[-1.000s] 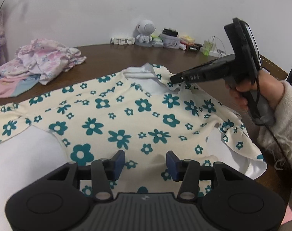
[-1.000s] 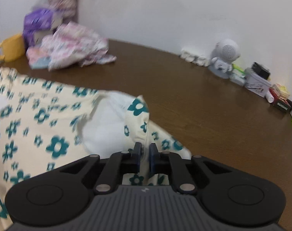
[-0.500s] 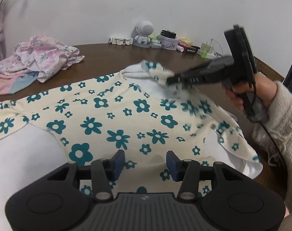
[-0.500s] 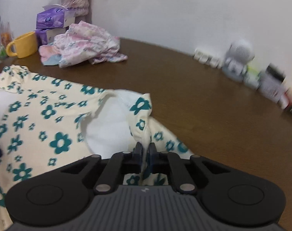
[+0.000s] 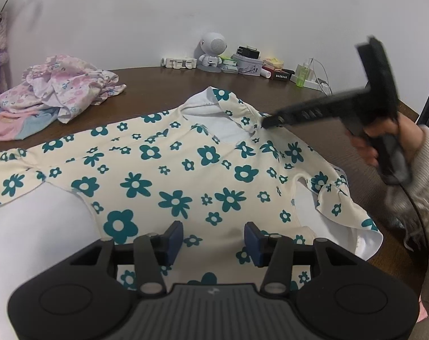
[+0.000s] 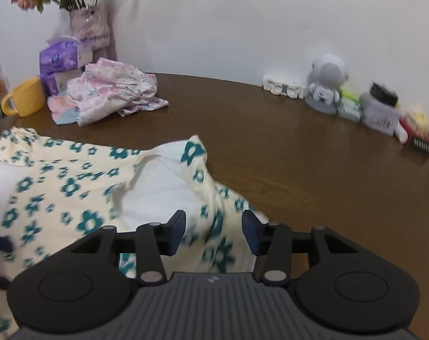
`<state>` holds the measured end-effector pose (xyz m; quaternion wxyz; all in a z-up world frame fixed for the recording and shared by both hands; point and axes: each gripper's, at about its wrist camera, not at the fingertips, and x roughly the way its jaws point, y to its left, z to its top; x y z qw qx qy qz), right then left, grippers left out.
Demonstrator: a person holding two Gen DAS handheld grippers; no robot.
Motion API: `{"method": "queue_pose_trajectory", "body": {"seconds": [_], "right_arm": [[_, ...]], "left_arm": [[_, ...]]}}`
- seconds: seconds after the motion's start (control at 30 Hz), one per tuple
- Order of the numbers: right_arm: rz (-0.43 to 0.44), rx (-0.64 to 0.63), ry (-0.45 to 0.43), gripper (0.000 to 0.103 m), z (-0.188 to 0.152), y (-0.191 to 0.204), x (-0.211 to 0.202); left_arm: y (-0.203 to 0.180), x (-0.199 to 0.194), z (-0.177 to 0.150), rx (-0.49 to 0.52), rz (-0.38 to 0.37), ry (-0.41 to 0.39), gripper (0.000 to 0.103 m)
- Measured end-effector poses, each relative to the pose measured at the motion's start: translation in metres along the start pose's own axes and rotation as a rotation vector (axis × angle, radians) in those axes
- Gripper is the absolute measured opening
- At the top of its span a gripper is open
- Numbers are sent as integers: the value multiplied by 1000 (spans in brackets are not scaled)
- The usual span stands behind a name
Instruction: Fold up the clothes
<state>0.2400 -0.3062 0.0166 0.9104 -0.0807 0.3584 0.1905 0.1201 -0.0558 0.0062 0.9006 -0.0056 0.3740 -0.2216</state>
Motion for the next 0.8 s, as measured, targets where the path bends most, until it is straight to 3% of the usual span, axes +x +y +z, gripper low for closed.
{"method": "queue_pose_trajectory", "body": {"seconds": [0.03, 0.1, 0.17, 0.37, 0.47, 0.6, 0.73, 0.8], "right_arm": [[-3, -3, 12, 43, -6, 1, -3], [-11, -16, 40, 30, -17, 5, -6], [-22, -44, 61, 3, -27, 10, -7], [-83, -103, 54, 7, -34, 18, -14], [-47, -49, 6, 11, -28, 17, -26], [2, -75, -51, 12, -15, 27, -27], [128, -124, 5, 12, -5, 48, -5], [146, -159, 37, 12, -4, 60, 9]], "left_arm": [[0, 0, 0, 0, 1, -1, 47], [-1, 0, -1, 4, 6, -4, 47], [-2, 1, -2, 11, 14, -8, 47], [-4, 0, -4, 13, 40, -18, 48], [-1, -4, -3, -19, 35, -34, 49], [2, -10, -2, -45, 54, -68, 50], [5, -17, 0, -72, 73, -103, 50], [11, -18, -1, -99, 92, -104, 50]]}}
